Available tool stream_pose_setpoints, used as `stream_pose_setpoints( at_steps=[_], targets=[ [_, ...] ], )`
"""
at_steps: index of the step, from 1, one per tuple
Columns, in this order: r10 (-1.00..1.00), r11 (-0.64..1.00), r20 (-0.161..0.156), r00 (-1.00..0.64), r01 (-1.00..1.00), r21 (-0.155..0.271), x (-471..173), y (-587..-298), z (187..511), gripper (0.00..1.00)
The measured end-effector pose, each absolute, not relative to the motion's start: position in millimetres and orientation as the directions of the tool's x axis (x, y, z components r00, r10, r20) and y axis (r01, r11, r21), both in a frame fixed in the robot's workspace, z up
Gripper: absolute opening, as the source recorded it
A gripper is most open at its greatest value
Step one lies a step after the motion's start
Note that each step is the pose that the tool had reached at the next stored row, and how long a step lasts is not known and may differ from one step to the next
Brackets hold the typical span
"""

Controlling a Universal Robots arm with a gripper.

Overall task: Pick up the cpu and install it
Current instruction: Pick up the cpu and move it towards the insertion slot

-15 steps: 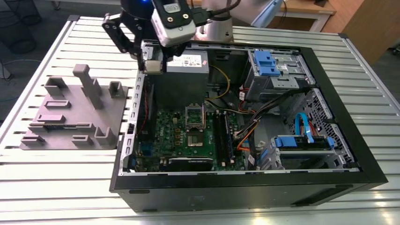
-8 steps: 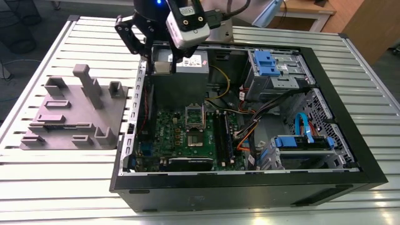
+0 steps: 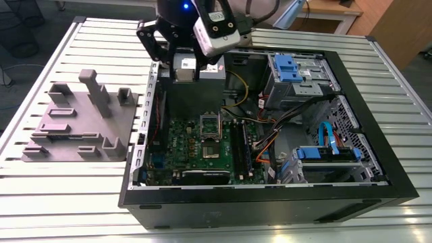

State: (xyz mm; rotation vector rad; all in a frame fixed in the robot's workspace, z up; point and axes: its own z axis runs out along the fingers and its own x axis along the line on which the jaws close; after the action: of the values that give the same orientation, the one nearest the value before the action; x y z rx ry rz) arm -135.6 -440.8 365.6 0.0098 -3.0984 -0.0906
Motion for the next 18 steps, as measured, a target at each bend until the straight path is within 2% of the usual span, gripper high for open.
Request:
stream_pose_setpoints(
  at_steps=[18],
  targets=[
    [0.012,0.998,0.042,-0.999,0.015,0.059,-109.3,-451.1,362.0,0.47]
  ],
)
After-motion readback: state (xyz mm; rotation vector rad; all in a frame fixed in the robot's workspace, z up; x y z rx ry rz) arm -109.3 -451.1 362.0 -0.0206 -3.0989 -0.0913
